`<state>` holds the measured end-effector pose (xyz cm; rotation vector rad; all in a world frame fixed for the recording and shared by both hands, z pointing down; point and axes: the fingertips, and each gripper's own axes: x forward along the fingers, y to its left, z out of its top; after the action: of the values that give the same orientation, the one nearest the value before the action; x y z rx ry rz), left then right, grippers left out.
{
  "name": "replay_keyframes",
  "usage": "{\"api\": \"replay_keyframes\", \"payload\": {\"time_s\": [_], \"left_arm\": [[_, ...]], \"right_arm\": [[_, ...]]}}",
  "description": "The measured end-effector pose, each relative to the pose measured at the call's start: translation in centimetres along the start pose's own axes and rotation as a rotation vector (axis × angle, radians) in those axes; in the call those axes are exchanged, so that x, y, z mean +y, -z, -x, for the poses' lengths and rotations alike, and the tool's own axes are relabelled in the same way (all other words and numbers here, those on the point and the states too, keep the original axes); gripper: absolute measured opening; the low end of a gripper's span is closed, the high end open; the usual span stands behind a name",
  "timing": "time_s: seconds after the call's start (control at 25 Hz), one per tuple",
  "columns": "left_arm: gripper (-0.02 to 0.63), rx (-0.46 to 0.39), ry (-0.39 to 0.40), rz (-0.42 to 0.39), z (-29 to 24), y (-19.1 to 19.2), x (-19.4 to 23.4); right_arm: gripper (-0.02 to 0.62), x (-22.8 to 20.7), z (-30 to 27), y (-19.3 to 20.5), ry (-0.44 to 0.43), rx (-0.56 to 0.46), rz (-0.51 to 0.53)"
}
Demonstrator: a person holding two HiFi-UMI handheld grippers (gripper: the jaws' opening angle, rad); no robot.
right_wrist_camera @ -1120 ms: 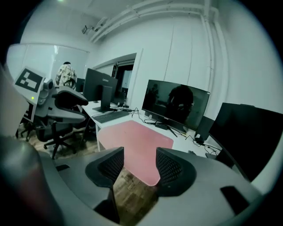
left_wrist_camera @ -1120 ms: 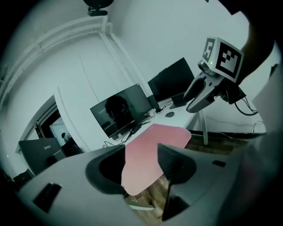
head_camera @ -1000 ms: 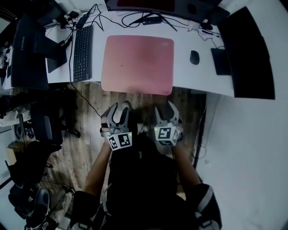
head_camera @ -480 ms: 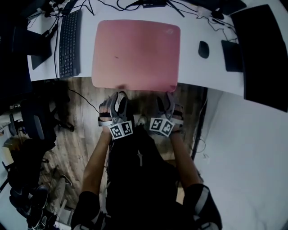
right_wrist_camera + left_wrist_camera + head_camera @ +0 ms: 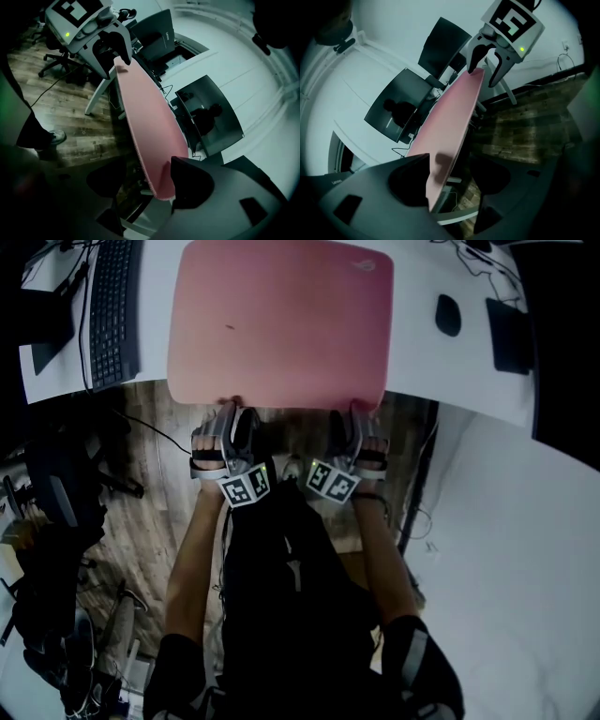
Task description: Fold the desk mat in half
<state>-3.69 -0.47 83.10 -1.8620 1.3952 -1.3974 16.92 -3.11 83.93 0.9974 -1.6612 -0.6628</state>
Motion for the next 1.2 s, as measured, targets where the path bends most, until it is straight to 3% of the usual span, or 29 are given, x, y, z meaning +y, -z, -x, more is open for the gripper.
{"api": "replay_keyframes", "payload": {"time_s": [0.16,0.36,0.52,0.68,1.04,1.2], "left_arm": [[0.25,0.001,-0.016,-0.045,-1.2,0.8,0.1],[0.249,-0.015,-0.074,-0.028,-1.9,0.7,1.6],[0.249,-0.018,-0.061,-0.014,-1.8,0.6,2.0],[0.196,-0.026,-0.049,-0.019,-1.1,0.4,2.0],[0.075,-0.011,-0.053,-0.027,0.9,0.8,4.1],[0.051,0.002,-0.031,-0.029,1.5,0.7,5.1]], "right_arm": [[0.27,0.1,-0.7,0.0,0.035,-0.002,0.013],[0.268,-0.3,-1.4,0.0,0.06,0.02,0.039],[0.261,-1.2,-1.2,-0.1,0.065,0.025,0.031],[0.232,-1.3,-0.8,-0.2,0.038,0.024,0.041],[0.057,-2.1,1.9,-1.1,-0.029,-0.019,0.031],[0.029,-3.3,2.5,-1.7,-0.051,-0.018,0.007]]}}
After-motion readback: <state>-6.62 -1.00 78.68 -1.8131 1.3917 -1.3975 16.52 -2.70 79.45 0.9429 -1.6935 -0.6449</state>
